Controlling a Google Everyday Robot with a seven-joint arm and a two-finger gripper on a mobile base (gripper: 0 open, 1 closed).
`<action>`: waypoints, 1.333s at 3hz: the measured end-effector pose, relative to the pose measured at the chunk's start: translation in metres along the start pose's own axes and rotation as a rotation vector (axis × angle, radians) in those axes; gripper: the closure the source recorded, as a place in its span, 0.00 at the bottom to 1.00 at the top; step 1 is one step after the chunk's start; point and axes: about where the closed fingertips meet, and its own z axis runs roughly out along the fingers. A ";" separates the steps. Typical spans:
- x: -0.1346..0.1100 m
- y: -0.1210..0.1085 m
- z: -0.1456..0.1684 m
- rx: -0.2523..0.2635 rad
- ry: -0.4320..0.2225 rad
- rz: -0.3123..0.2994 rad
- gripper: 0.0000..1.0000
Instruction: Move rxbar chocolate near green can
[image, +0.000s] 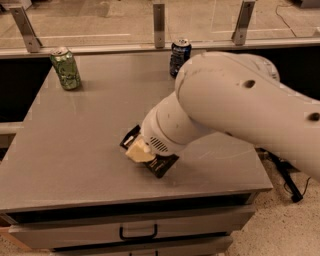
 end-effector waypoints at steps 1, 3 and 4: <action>-0.033 -0.043 -0.057 0.153 -0.037 -0.095 1.00; -0.042 -0.050 -0.048 0.182 -0.056 -0.098 1.00; -0.071 -0.070 -0.021 0.190 -0.102 -0.141 1.00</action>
Offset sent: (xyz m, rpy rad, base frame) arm 0.0222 -0.0201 0.0520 -0.0429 -0.1385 -0.0079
